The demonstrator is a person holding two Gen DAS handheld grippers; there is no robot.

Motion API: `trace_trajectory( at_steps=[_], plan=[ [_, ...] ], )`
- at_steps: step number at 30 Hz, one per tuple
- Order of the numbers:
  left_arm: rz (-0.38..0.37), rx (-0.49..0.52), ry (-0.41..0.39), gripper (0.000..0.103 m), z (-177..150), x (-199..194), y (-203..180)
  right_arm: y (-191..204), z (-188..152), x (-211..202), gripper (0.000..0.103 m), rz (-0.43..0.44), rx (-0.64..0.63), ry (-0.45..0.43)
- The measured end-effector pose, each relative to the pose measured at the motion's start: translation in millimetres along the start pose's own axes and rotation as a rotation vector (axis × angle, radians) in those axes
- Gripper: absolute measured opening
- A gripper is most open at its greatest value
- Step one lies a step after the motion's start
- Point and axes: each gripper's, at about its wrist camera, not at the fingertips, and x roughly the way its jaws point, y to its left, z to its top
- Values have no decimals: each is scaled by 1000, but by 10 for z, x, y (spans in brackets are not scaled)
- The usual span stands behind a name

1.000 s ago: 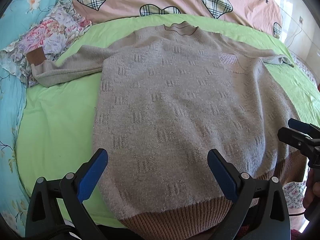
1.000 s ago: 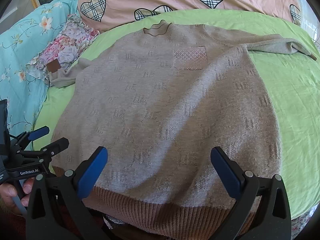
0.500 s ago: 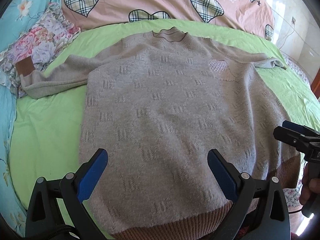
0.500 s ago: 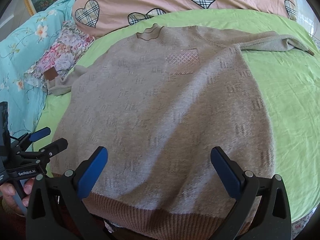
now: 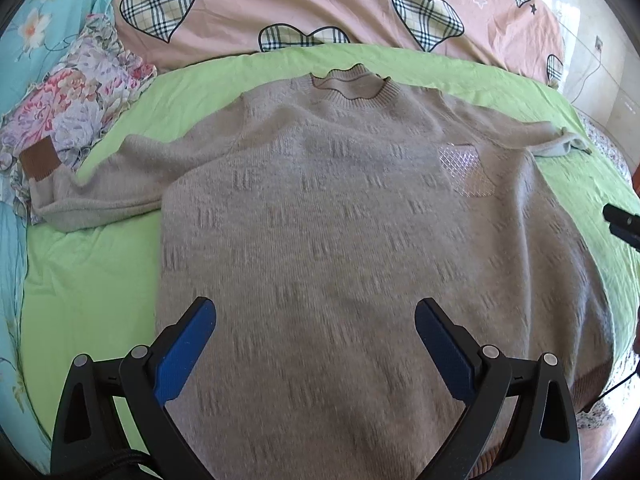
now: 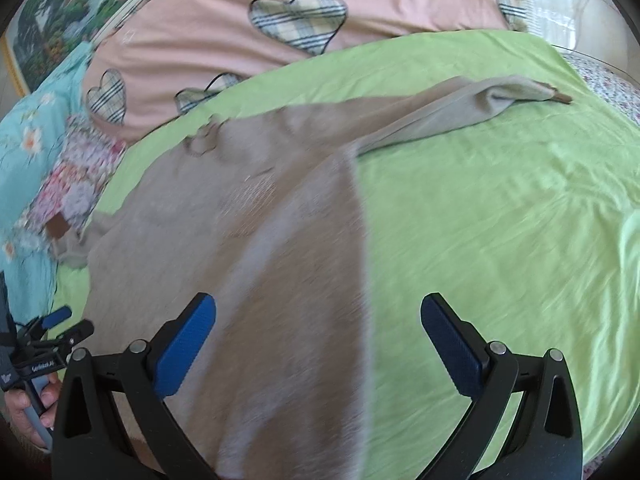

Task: Fold small clothes
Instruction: 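Grasp the brown cuff of a sweater sleeve with the right gripper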

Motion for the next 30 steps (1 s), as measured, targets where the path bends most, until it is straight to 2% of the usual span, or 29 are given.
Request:
trace_trajectory(
  at_steps=[5, 8, 10, 12, 13, 17, 19, 21, 23, 25, 26, 27, 30],
  plan=[
    [6, -1, -10, 100, 254, 144, -33, -565, 465, 76, 97, -19, 106, -63],
    [10, -4, -12, 100, 414, 271, -78, -966, 759, 184, 89, -84, 173, -95],
    [12, -9, -10, 100, 497, 352, -103, -1279, 938, 293, 78, -92, 257, -109],
    [11, -15, 3, 100, 577, 468, -137, -1611, 1120, 418, 70, -143, 337, -129],
    [9, -17, 9, 100, 593, 502, -146, -1774, 1202, 471, 67, -139, 385, -144],
    [5, -17, 40, 100, 645, 687, -216, -2371, 1523, 558, 66, -80, 554, -240],
    [5, -6, 60, 100, 643, 786, -257, -2505, 1654, 642, 66, -69, 594, -245],
    [7, -1, 74, 100, 646, 858, -283, -2599, 1786, 731, 66, -112, 597, -213],
    [2, -5, 82, 100, 654, 902, -283, -2695, 1880, 804, 52, -130, 608, -203],
    [-2, -11, 84, 100, 653, 924, -276, -2728, 1977, 857, 21, -141, 611, -192],
    [-3, -13, 82, 100, 653, 927, -265, -2715, 1984, 818, 13, -143, 598, -196],
    [-3, -15, 82, 100, 649, 928, -253, -2667, 2024, 804, 8, -129, 577, -201],
    [-13, -25, 82, 100, 630, 932, -223, -2352, 2098, 724, 7, -100, 467, -212]
  ],
)
